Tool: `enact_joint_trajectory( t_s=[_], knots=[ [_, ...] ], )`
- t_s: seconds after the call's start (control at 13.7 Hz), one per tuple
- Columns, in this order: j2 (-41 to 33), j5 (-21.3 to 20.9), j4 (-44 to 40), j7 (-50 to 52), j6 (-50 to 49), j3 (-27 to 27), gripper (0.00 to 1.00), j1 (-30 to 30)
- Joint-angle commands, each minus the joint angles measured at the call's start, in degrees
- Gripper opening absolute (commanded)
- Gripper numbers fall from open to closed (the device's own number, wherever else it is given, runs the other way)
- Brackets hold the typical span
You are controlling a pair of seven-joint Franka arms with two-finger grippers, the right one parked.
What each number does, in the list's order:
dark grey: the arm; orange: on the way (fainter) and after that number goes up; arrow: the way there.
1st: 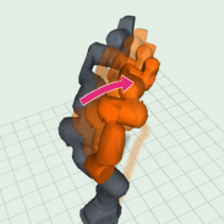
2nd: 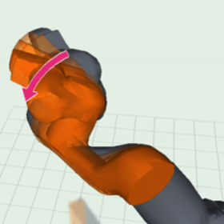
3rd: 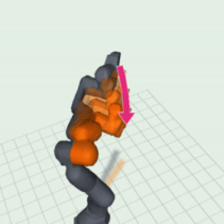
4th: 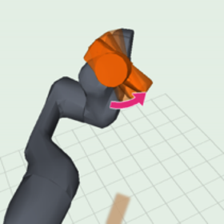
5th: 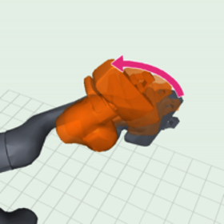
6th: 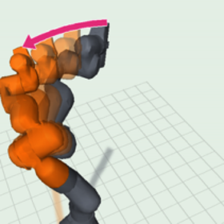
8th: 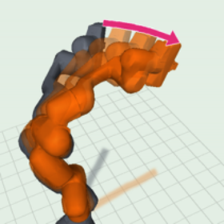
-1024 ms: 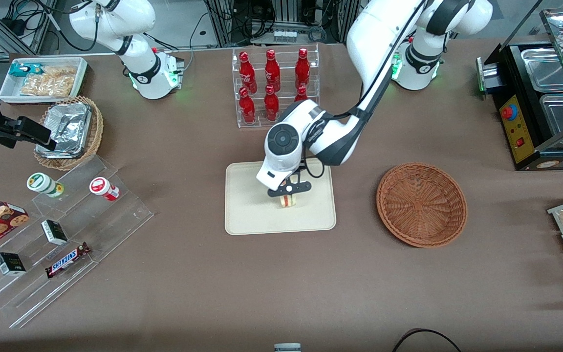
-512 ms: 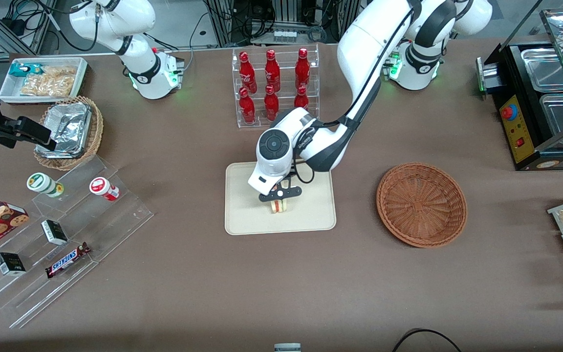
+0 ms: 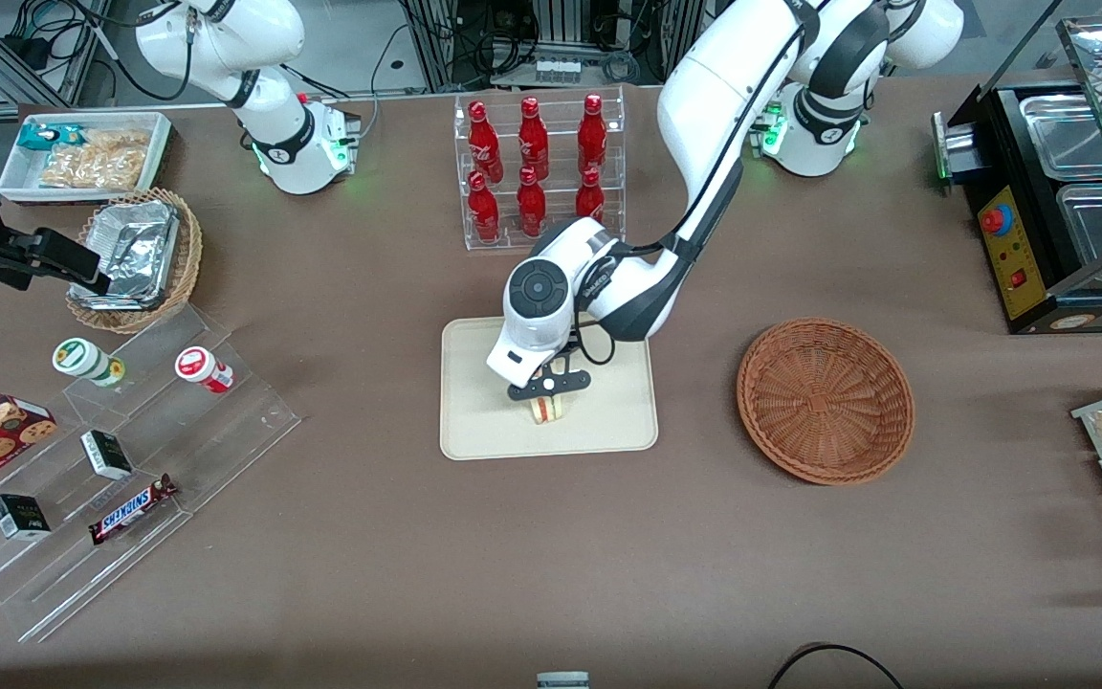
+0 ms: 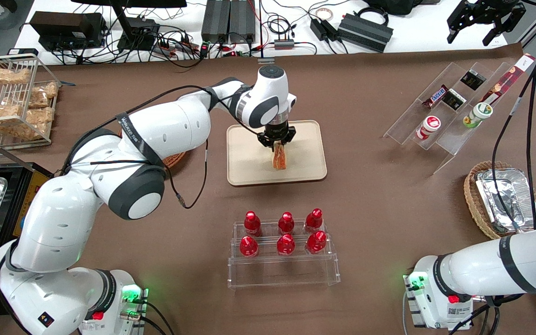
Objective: Place sandwich from basket to tray
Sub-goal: 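Lower the sandwich onto the tray and open the left gripper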
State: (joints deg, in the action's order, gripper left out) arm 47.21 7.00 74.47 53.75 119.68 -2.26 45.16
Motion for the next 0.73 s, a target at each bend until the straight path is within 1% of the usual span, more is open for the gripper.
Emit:
enact_joint_trajectory(
  t_s=[0.0,0.29,0.37,0.44,0.51,0.66],
  knots=[
    [-2.11,-0.58,-0.65,1.18,-0.85,0.5,1.0,0.55],
    [-7.82,-0.67,1.38,0.57,-6.72,0.77,1.0,0.11],
    [-8.7,-1.2,1.38,0.57,-8.39,1.29,1.0,-0.16],
    [-9.06,-2.85,1.38,1.26,-9.71,2.69,1.0,-0.16],
    [-9.67,-3.13,1.38,1.18,-11.99,3.83,1.0,-0.07],
    [-11.87,-3.14,2.25,-0.13,-17.09,4.11,1.0,-0.94]
  ],
)
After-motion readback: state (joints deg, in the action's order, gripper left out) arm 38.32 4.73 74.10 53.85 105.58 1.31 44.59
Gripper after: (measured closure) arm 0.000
